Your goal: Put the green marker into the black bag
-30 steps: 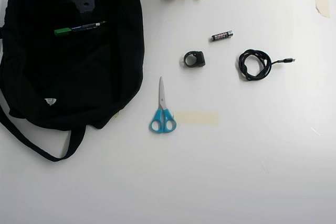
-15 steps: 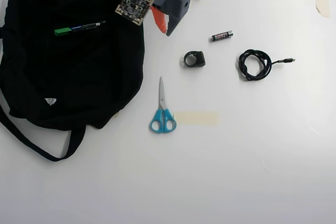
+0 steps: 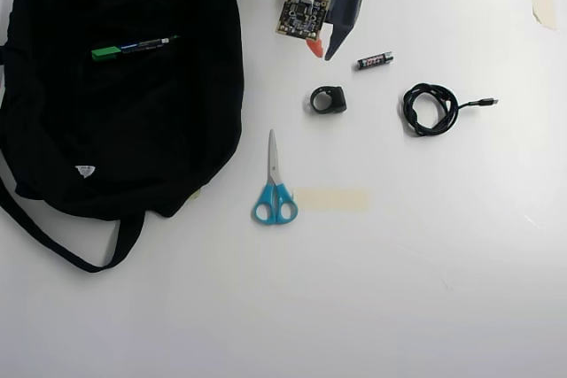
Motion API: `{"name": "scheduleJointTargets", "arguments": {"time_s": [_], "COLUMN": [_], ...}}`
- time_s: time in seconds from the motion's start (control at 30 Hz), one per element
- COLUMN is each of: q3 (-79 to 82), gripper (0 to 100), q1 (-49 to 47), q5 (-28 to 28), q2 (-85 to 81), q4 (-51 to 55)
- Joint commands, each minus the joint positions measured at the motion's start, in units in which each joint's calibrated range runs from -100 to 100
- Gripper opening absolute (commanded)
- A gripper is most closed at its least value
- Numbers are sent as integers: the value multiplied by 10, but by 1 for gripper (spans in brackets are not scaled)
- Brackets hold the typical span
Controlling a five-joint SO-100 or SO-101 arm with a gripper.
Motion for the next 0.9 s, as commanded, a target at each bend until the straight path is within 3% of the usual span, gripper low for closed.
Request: {"name": "scheduleJointTargets", "arguments": {"time_s": [0.0, 0.67, 0.87], "q3": [147, 401, 428], "gripper": [2, 2, 2], "q1": [1, -37, -37], "q5": [3, 4, 4], "q2": [-105, -375, -424], "q4": [-71, -72, -18]}}
